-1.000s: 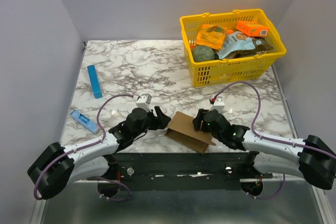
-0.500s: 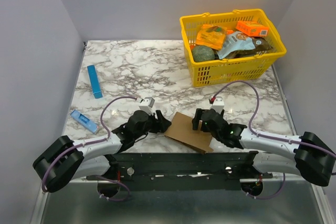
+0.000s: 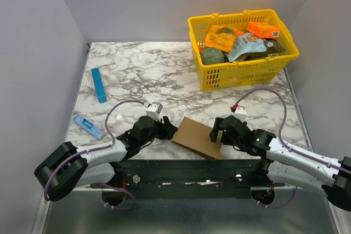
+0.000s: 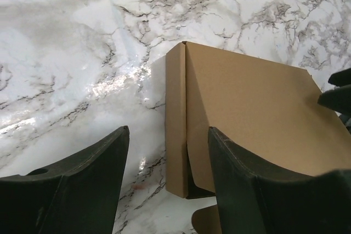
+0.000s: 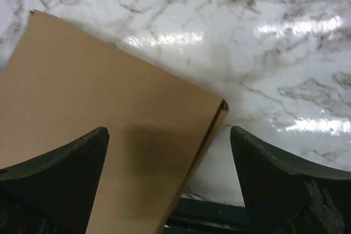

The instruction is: Fold the paper box

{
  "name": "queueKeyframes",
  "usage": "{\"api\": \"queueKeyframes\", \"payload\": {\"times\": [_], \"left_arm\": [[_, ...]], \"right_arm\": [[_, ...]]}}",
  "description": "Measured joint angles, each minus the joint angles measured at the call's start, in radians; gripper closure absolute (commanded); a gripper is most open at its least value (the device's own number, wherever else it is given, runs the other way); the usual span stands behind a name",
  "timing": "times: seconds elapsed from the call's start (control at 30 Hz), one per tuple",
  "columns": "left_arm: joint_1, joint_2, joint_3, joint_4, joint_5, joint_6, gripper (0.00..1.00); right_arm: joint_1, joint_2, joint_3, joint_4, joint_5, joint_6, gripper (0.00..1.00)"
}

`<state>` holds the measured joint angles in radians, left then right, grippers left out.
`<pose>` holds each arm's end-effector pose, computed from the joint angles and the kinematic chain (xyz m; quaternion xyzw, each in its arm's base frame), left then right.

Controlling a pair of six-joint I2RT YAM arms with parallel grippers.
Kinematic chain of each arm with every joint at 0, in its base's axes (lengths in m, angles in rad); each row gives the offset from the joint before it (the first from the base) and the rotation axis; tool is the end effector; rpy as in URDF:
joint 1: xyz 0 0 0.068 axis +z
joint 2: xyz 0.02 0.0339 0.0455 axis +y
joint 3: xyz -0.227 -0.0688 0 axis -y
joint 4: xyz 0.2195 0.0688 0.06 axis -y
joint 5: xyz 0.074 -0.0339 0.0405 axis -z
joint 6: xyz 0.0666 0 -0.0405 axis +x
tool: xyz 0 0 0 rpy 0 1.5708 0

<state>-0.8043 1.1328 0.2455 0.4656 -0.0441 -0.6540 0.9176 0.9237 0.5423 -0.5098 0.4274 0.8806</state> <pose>0.1666 -0.1687 0.1292 0.0511 0.8378 -0.3482 0.4175 0.1397 0.1371 0.1639 0.0536 0.9225 0.1305 0.3592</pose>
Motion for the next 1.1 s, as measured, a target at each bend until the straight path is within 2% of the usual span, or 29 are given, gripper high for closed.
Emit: {"api": "queueKeyframes", "payload": {"times": [0.23,0.43,0.57,0.63,0.67,0.73,0.8,0.87,1.1], "left_arm": [[0.001,-0.011,-0.021,0.004,0.0,0.034,0.3],[0.001,-0.019,-0.017,-0.001,0.0,0.043,0.12],[0.001,-0.063,0.012,-0.028,-0.008,0.035,0.1],[0.001,-0.085,0.024,-0.024,-0.008,0.026,0.13],[0.001,-0.09,0.027,-0.018,-0.007,0.023,0.14],[0.001,-0.084,0.037,-0.009,0.002,0.016,0.18],[0.001,-0.056,0.042,0.001,0.018,0.014,0.2],[0.001,-0.012,0.042,0.002,0.035,0.014,0.26],[0.001,0.074,0.039,0.006,0.063,0.013,0.33]], "right_arm": [[-0.02,-0.186,-0.099,-0.111,-0.065,0.113,0.03],[-0.023,-0.198,-0.144,-0.096,-0.087,0.177,0.19],[-0.023,-0.208,-0.192,-0.029,-0.101,0.222,0.35],[-0.023,-0.212,-0.211,0.011,-0.112,0.243,0.38],[-0.023,-0.212,-0.22,0.035,-0.118,0.254,0.44],[-0.023,-0.211,-0.23,0.063,-0.123,0.264,0.48],[-0.023,-0.209,-0.234,0.076,-0.124,0.271,0.48],[-0.023,-0.208,-0.237,0.083,-0.125,0.272,0.46],[-0.023,-0.201,-0.238,0.095,-0.124,0.272,0.46]]}}
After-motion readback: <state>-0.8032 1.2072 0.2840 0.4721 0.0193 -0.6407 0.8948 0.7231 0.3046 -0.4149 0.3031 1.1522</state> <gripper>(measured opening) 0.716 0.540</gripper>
